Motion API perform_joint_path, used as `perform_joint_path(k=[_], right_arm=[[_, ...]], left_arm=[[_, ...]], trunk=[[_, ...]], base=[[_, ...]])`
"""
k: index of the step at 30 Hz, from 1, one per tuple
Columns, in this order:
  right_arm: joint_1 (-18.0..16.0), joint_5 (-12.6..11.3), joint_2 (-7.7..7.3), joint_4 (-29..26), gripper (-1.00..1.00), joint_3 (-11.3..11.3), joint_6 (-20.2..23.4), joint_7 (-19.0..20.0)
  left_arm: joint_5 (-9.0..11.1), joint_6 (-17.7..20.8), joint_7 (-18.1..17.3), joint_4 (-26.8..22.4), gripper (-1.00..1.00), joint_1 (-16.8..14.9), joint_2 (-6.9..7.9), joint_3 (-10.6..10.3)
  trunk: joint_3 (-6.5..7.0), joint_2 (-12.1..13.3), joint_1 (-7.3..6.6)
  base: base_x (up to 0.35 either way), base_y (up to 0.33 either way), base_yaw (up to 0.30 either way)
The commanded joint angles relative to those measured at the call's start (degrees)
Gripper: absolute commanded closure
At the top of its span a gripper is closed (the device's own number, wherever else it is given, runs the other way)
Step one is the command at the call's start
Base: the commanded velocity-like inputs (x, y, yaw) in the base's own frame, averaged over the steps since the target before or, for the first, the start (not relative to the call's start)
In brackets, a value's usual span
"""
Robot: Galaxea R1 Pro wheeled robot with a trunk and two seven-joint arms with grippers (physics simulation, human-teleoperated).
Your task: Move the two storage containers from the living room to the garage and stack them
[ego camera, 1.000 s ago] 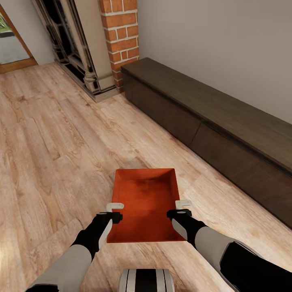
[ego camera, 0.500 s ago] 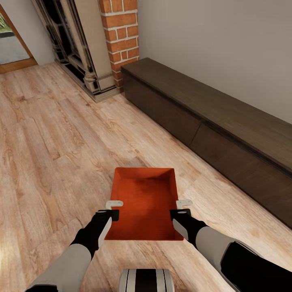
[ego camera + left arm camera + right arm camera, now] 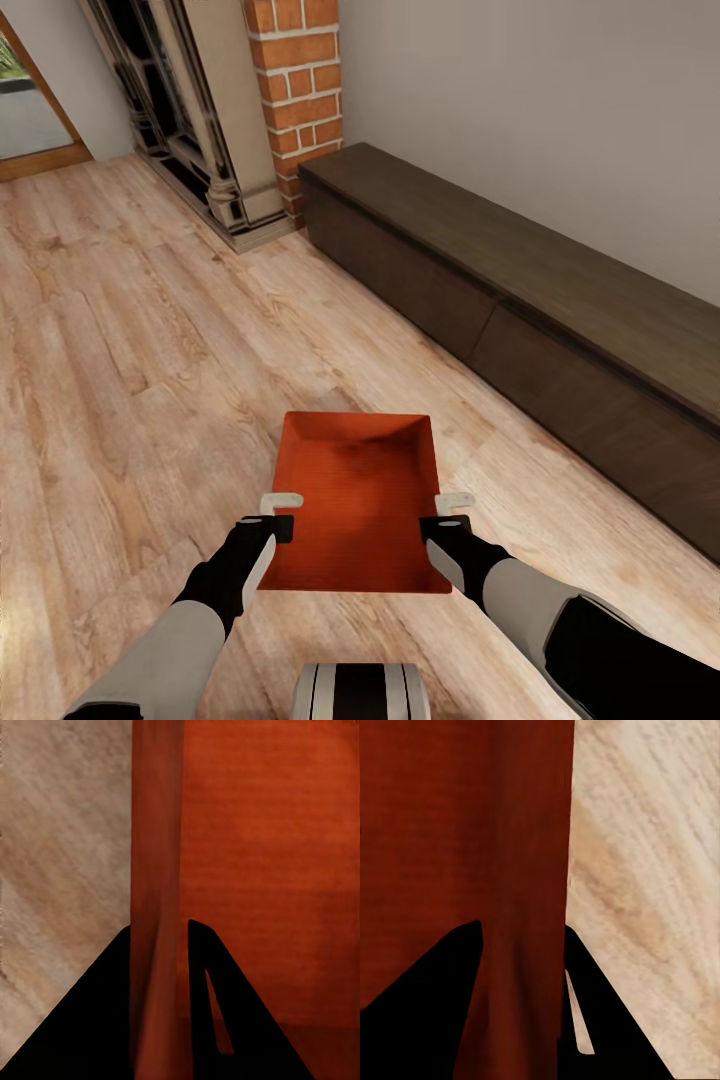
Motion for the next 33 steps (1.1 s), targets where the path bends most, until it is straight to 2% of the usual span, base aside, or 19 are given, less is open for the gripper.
perform_joint_path(k=[1,33], right_arm=[[0.0,-0.8,0.26,-0.2,1.0,0.6,0.3,0.0],[0.0,-0.8,0.26,-0.4,1.0,0.7,0.1,0.4]], left_arm=[[0.9,0.1,-0.4,0.0,1.0,0.0,-0.14,0.1],[0.9,0.1,-0.4,0.1,1.0,0.0,-0.06,0.0]], trunk=[[0.15,0.4,-0.23],[5.89,13.2,-7.26]], base=[[0.0,0.0,0.0],[0.0,0.0,0.0]])
